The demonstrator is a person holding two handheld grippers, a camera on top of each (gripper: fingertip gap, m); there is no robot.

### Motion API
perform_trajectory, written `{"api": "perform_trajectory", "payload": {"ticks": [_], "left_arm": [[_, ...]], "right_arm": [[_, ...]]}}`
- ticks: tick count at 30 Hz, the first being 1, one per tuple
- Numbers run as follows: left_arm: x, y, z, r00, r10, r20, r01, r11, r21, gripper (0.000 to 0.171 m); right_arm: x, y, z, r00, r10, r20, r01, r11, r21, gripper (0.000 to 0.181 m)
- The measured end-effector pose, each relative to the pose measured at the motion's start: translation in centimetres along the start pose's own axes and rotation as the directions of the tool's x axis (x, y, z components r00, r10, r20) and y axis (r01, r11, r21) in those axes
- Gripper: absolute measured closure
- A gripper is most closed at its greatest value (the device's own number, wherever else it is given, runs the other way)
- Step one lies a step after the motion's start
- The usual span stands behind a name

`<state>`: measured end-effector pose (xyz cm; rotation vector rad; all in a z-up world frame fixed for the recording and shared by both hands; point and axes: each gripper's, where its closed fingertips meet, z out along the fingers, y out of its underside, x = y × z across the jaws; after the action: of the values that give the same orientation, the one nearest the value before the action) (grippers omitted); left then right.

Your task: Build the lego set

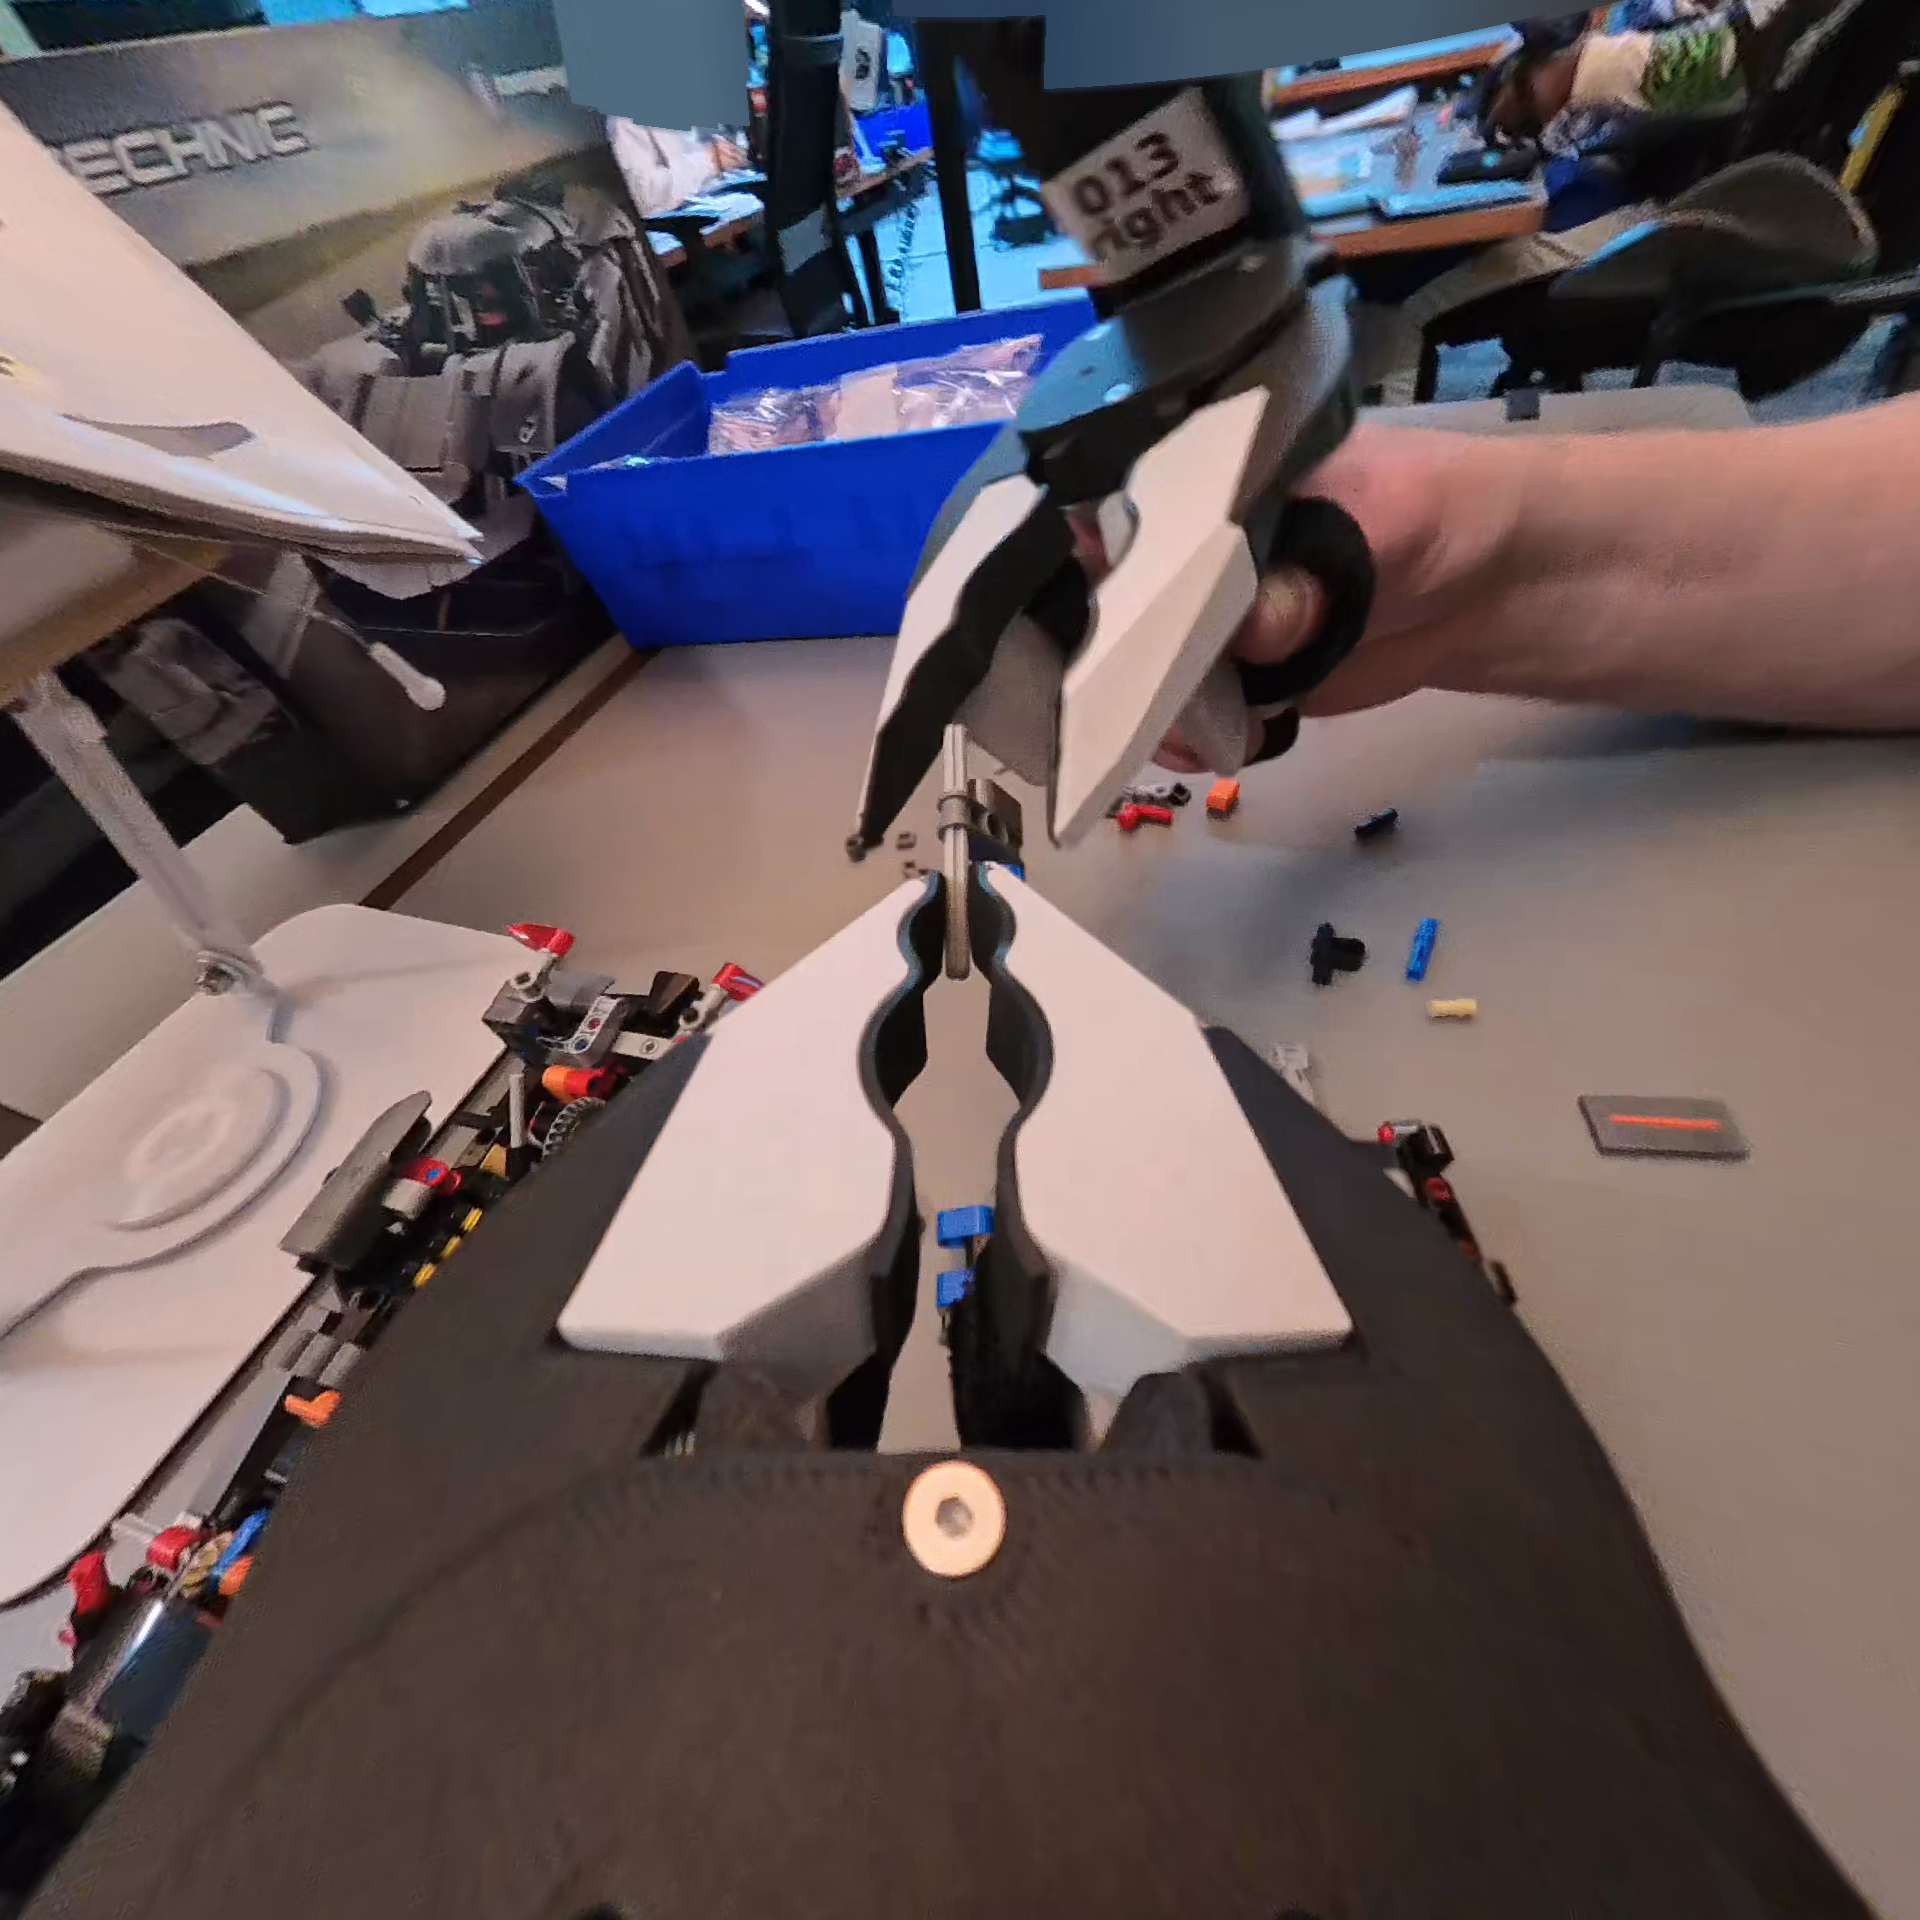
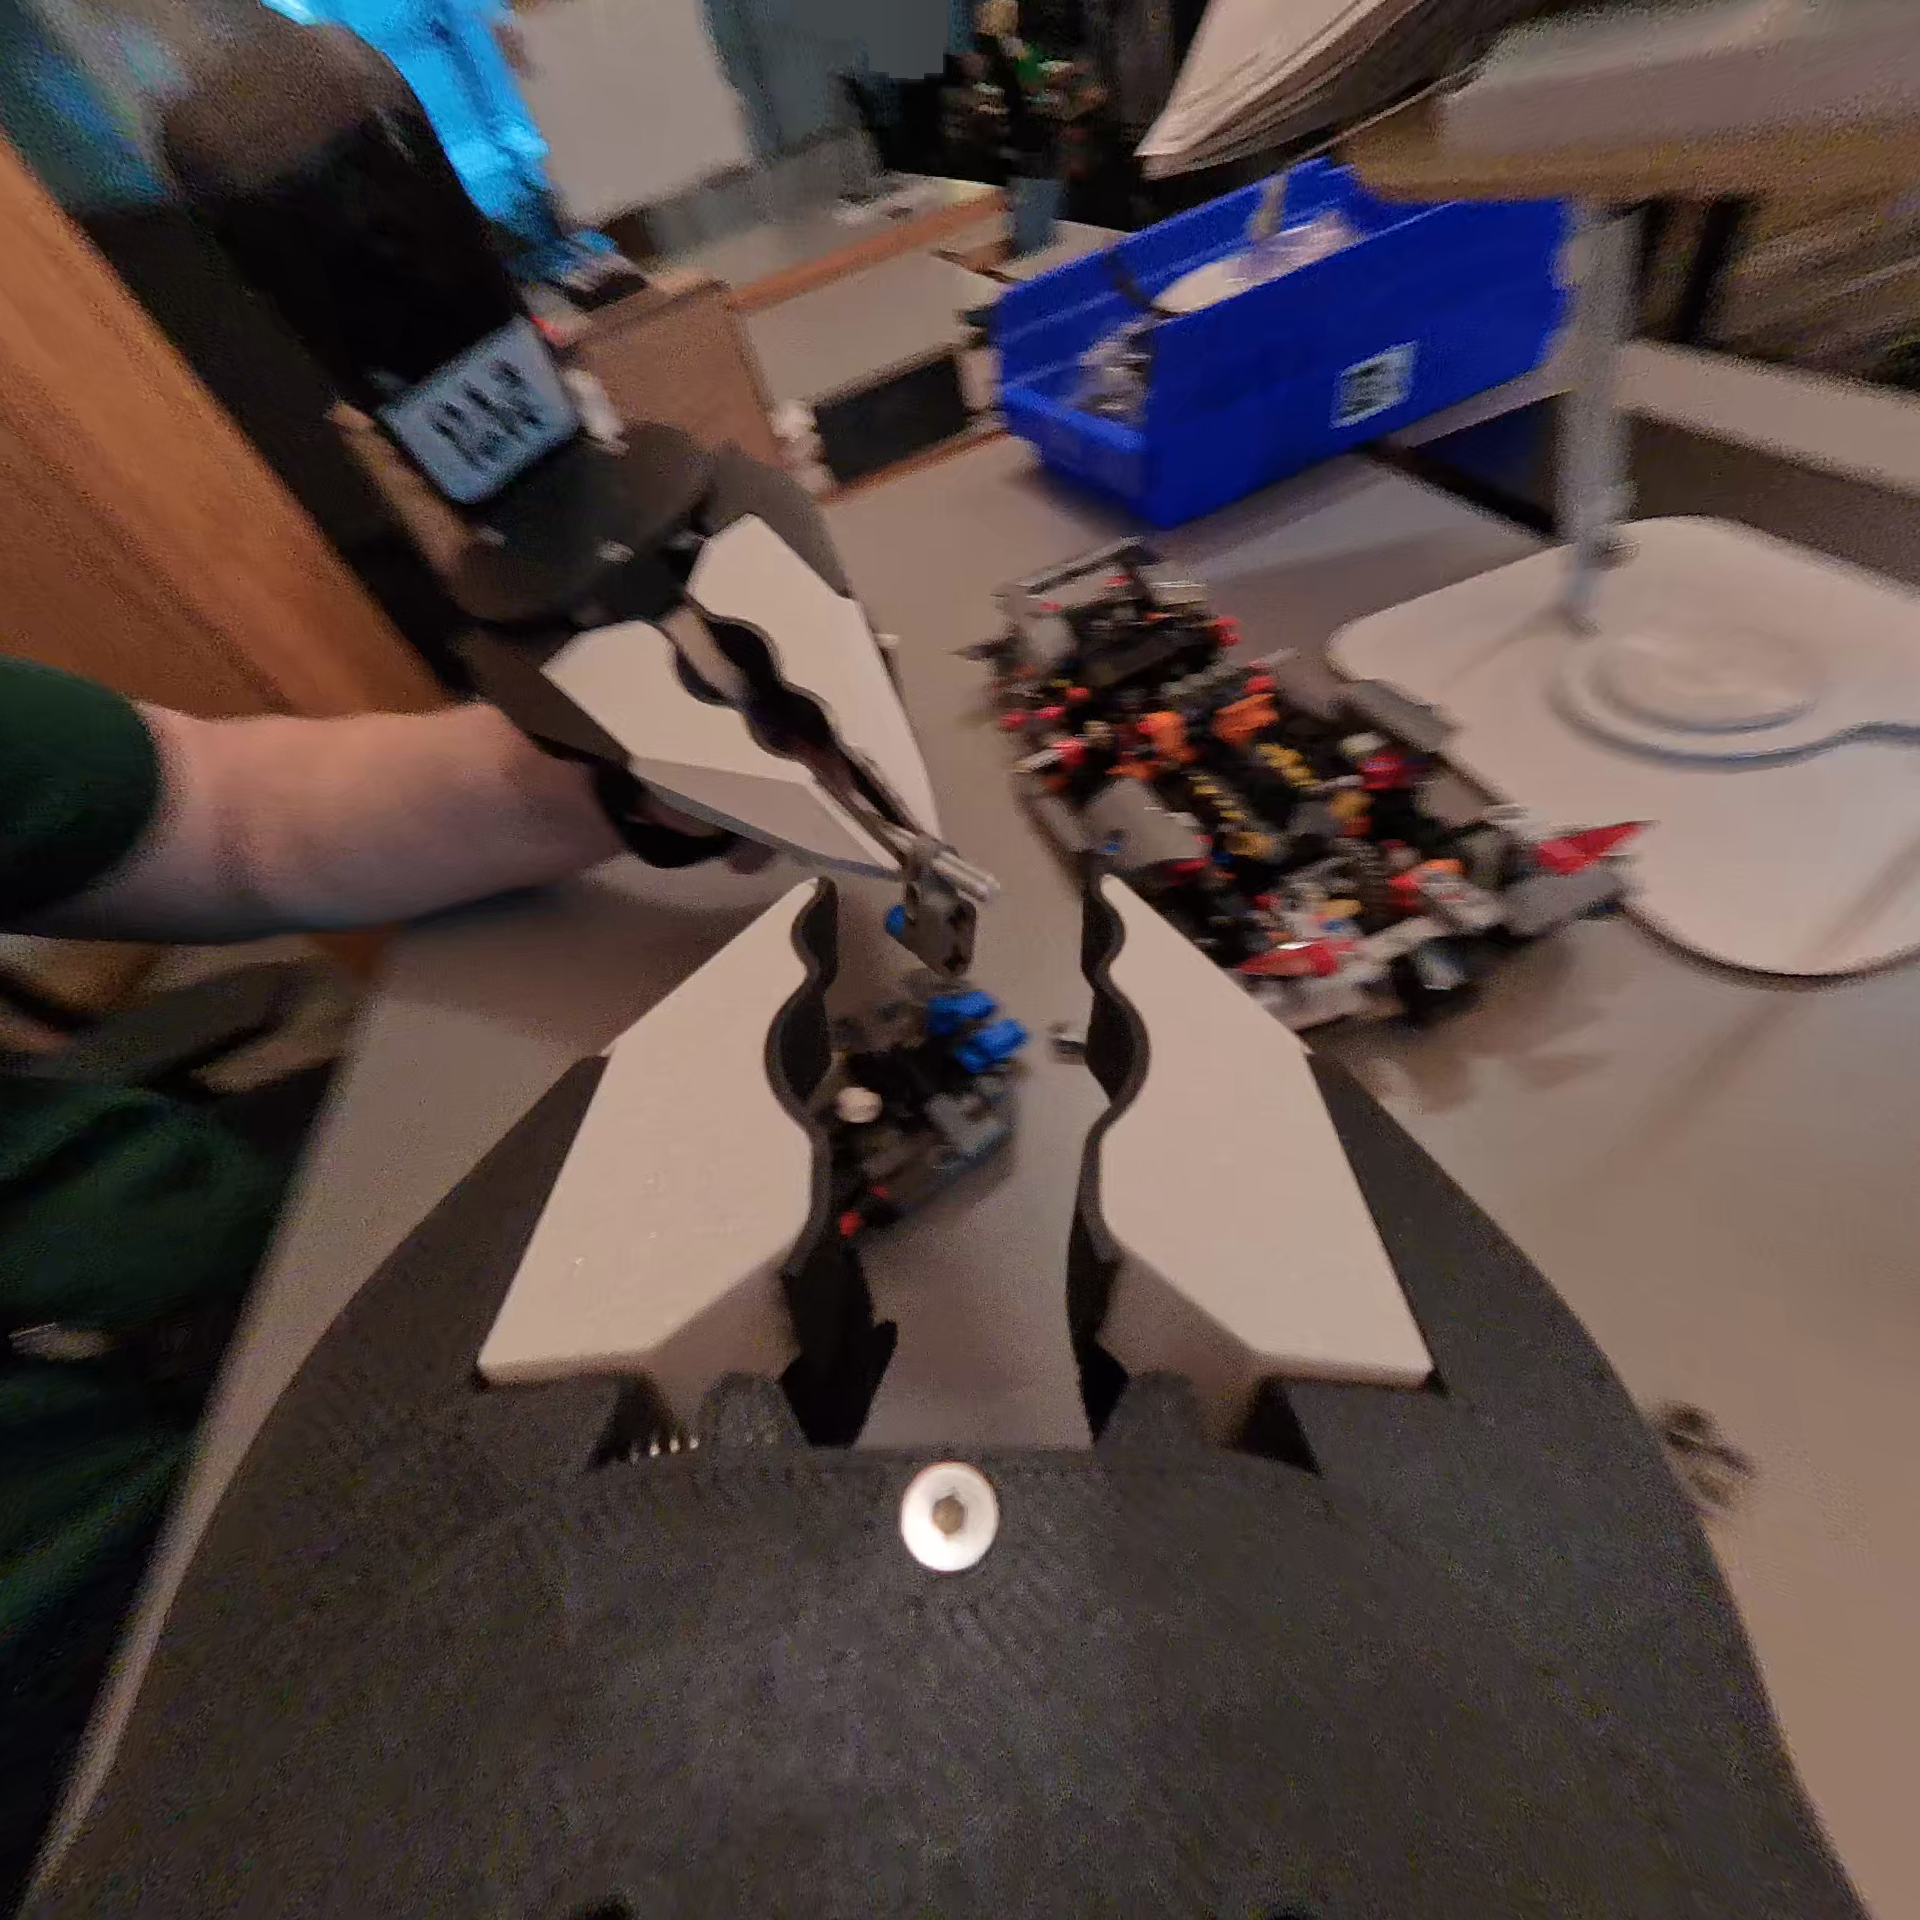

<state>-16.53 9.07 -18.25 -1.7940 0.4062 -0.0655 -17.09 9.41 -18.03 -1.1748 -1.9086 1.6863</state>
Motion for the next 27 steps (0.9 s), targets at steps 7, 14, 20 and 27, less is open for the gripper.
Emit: {"api": "perform_trajectory", "payload": {"ticks": [7,14,20,27], "left_arm": [[-1.0,-0.3,0.9,0.972,-0.231,0.034,0.229,0.972,0.046,0.17],[-0.8,0.1,1.2,0.937,-0.347,-0.028,0.348,0.935,0.071,0.169],[-0.9,-0.1,1.0,0.929,-0.367,-0.057,0.371,0.925,0.085,0.166],[-1.5,-0.1,0.4,0.931,-0.359,-0.073,0.365,0.925,0.102,0.147]], "right_arm": [[2.2,-0.2,-0.1,0.83,-0.408,-0.382,0.362,0.913,-0.188,0.132],[2.5,0.5,0.2,0.752,-0.514,-0.413,0.431,0.857,-0.282,0.142],[2.5,0.3,-0.1,0.747,-0.514,-0.422,0.435,0.858,-0.274,0.143],[2.8,-0.7,-1.0,0.749,-0.483,-0.453,0.435,0.875,-0.213,0.143]]}}
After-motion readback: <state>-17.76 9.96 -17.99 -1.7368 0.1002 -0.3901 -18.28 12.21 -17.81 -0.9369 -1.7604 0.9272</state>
